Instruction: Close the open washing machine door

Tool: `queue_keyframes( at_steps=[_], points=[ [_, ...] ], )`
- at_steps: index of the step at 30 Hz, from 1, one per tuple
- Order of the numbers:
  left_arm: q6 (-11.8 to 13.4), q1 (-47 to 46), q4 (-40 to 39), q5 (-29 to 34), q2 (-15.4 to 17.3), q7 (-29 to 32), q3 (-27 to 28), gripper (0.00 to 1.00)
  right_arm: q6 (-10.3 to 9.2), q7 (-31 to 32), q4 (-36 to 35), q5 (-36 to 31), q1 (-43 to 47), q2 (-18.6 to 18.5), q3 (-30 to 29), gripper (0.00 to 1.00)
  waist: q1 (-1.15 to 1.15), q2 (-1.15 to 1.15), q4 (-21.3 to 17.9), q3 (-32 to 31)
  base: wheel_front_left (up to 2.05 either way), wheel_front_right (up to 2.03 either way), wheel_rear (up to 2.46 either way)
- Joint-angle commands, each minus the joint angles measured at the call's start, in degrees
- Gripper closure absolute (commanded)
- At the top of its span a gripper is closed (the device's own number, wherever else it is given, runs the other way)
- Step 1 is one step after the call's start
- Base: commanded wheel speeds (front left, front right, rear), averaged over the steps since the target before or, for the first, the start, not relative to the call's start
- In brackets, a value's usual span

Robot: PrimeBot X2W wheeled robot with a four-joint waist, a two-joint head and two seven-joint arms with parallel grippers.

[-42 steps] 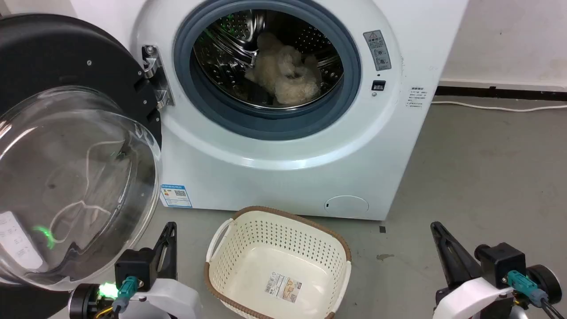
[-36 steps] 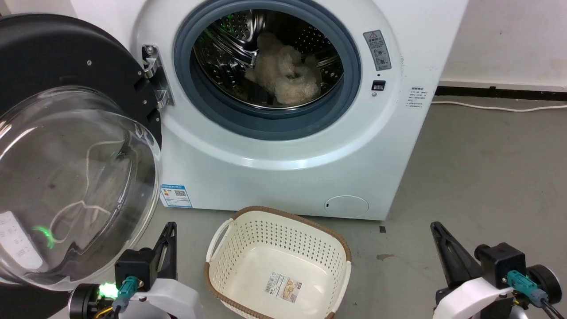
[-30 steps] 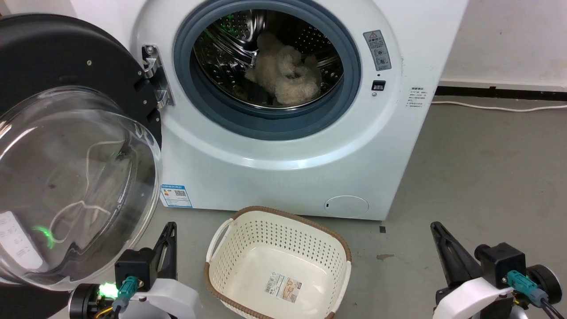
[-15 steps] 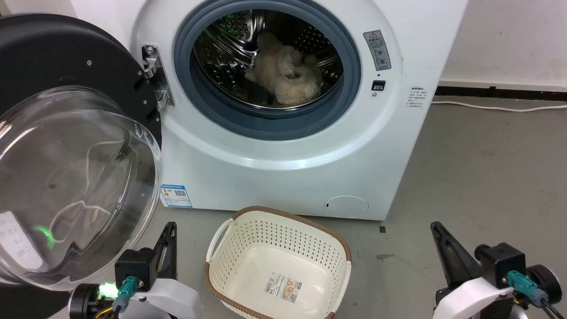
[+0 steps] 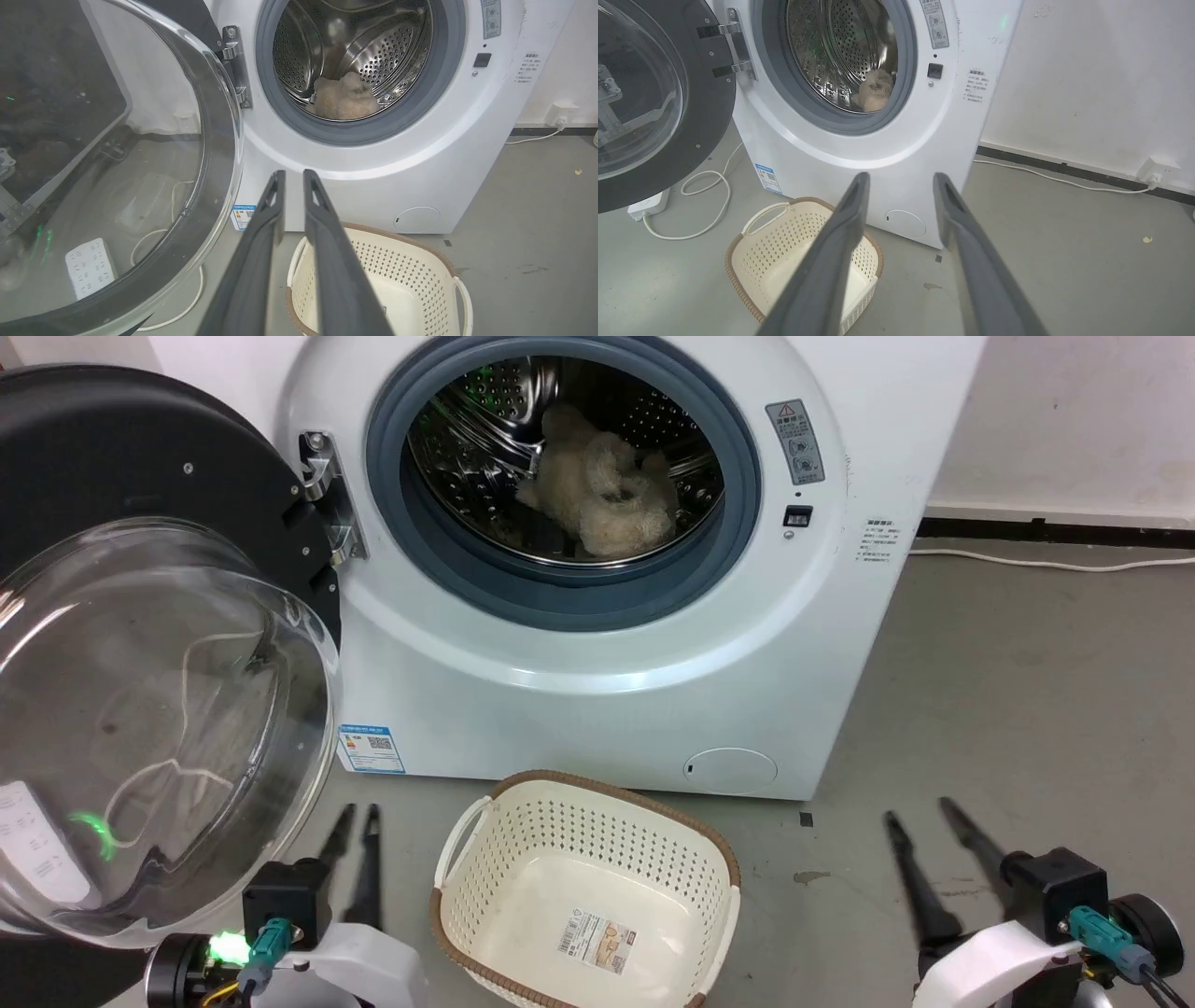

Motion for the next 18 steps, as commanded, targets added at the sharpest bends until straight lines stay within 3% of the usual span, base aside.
queue_keyframes(
  at_steps=[1, 18],
  points=[
    [0.0, 0.0, 0.0, 0.0, 0.0, -0.2, -0.1, 0.0, 0.0, -0.2, 0.0, 0.3, 0.0, 0.0, 0.0, 0.0, 0.0, 0.0, 0.0, 0.0, 0.0, 0.0, 0.0],
    [0.3, -0.1, 0.0, 0.0, 0.2, -2.2, -1.7, 0.0, 0.01, -2.2, -0.2, 1.5, 0.8, 0.0, -0.7, 0.0, 0.0, 0.0, 1.9, -0.2, 0.0, 0.0, 0.0]
  ],
)
